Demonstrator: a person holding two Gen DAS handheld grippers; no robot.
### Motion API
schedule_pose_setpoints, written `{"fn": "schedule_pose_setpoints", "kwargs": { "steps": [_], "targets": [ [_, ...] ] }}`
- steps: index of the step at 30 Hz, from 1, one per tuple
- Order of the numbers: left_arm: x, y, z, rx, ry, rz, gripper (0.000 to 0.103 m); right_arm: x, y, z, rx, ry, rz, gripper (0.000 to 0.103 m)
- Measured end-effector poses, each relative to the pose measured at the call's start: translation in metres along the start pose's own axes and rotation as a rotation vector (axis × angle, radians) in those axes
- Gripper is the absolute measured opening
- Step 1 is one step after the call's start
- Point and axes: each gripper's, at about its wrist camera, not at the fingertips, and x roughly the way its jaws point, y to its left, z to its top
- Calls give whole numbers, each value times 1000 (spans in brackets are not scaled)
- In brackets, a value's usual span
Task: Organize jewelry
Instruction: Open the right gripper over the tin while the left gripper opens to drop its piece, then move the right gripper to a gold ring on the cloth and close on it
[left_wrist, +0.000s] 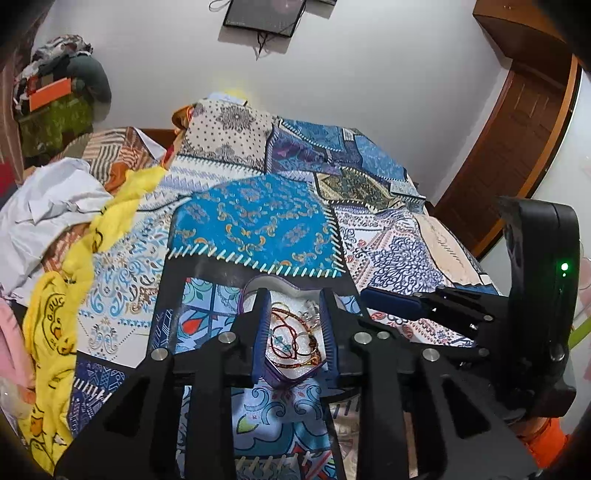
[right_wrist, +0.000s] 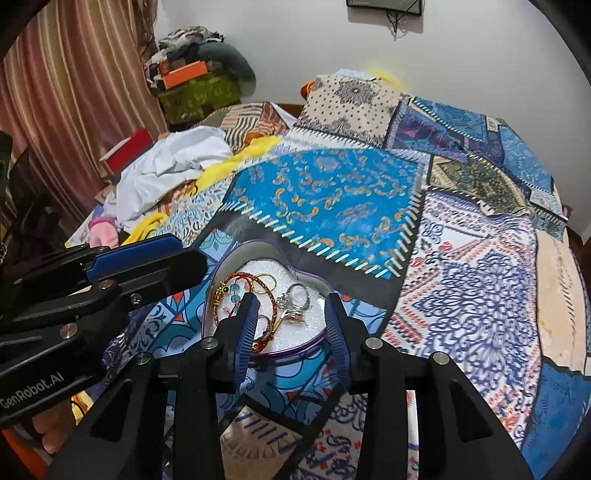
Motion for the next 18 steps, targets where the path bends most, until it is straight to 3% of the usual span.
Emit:
{"fn": "schedule_pose_setpoints", "kwargs": {
  "steps": [18],
  "targets": [
    [-40,-54,10,97,-78,21,37,-92,-33,-10,41,-188,-96,34]
  ]
}}
